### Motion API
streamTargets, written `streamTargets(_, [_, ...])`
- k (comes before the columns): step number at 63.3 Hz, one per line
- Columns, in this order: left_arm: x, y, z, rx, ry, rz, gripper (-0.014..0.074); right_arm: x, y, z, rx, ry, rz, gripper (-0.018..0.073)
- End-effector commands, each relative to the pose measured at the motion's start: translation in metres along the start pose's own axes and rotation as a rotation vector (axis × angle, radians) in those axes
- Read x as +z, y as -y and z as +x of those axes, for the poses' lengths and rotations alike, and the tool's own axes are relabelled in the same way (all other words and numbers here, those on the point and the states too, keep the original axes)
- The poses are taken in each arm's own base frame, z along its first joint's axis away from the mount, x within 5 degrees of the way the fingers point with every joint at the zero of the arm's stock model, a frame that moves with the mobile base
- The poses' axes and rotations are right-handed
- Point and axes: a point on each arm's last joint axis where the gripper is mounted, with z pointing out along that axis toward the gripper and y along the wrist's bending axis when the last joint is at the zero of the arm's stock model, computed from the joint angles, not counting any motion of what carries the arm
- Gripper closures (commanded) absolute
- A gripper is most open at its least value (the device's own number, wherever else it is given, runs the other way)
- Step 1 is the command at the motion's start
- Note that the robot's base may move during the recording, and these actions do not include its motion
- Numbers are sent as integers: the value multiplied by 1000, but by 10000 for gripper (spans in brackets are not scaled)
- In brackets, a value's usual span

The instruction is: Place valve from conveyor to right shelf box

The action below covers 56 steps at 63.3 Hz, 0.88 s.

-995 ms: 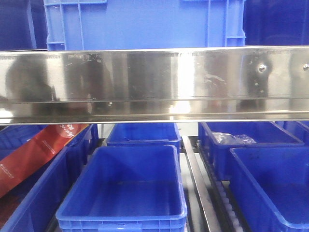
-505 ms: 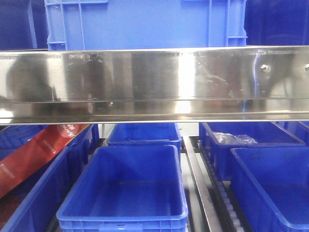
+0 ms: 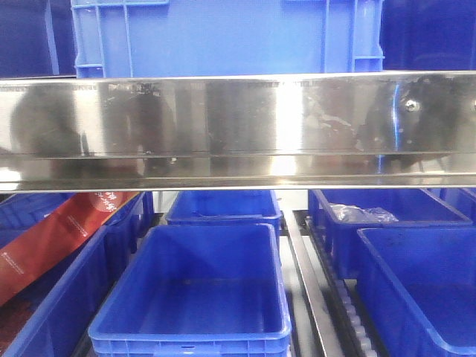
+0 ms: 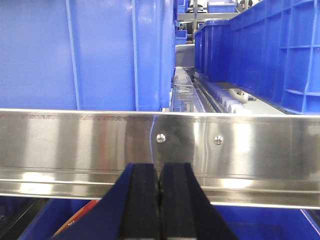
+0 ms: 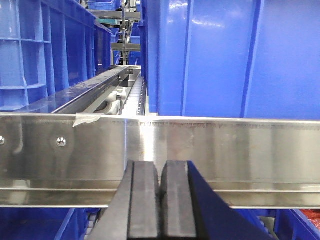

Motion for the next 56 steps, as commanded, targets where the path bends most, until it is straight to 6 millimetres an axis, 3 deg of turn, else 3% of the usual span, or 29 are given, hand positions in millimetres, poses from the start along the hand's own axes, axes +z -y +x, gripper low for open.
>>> streamTargets(1, [-1,0,-3,-8,26,-1,707,0,0,-1,-3,14,6,713])
streamTargets(56, [-1,0,-3,-8,26,-1,707,0,0,-1,-3,14,6,713])
